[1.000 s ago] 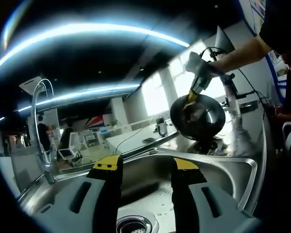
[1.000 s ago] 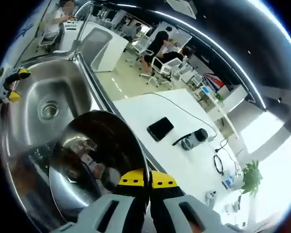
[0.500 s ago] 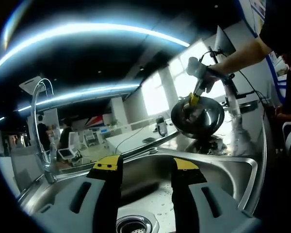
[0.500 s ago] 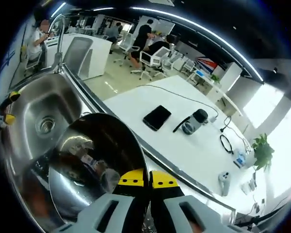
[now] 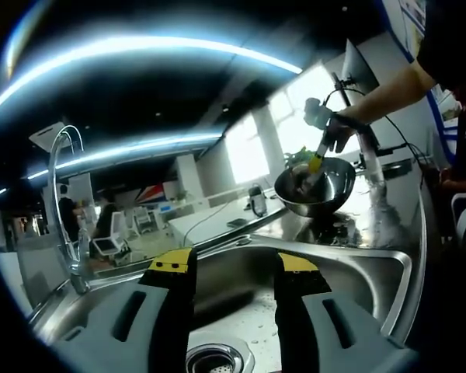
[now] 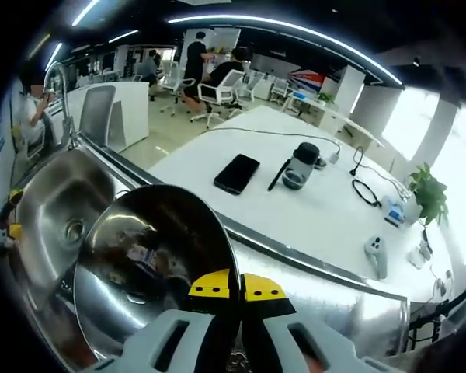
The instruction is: Pick up bowl with dirty water move over sink pour dirty water into sink return bowl to place
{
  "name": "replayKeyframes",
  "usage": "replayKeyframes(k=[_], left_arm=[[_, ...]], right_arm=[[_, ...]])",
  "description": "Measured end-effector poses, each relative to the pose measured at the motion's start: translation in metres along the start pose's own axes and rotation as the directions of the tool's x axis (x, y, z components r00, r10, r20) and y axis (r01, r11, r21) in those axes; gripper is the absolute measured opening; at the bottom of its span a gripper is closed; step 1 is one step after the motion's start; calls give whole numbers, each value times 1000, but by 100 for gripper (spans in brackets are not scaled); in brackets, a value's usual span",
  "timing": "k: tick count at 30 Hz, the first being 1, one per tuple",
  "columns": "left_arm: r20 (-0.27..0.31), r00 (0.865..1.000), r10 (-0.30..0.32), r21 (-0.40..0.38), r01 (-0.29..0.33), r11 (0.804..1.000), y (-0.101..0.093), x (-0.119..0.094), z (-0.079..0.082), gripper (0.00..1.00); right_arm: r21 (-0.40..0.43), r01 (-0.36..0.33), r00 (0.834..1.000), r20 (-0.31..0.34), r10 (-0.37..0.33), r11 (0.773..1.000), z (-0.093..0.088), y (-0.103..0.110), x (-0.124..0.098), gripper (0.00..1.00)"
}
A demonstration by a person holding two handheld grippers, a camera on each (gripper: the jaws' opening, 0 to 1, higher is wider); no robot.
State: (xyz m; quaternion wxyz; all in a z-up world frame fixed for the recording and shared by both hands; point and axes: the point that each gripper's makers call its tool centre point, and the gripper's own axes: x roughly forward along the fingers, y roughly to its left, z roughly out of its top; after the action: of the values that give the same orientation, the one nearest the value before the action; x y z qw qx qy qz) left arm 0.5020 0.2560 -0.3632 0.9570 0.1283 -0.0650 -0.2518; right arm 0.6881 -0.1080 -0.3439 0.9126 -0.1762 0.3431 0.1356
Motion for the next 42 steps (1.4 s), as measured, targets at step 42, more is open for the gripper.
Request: replayKeyframes(k=[42], left_arm=[[21, 1000, -10, 5, 10, 1000, -3, -3, 5, 39]], right_arm=[[482, -42, 995, -58, 79, 875, -69, -4, -1, 0]])
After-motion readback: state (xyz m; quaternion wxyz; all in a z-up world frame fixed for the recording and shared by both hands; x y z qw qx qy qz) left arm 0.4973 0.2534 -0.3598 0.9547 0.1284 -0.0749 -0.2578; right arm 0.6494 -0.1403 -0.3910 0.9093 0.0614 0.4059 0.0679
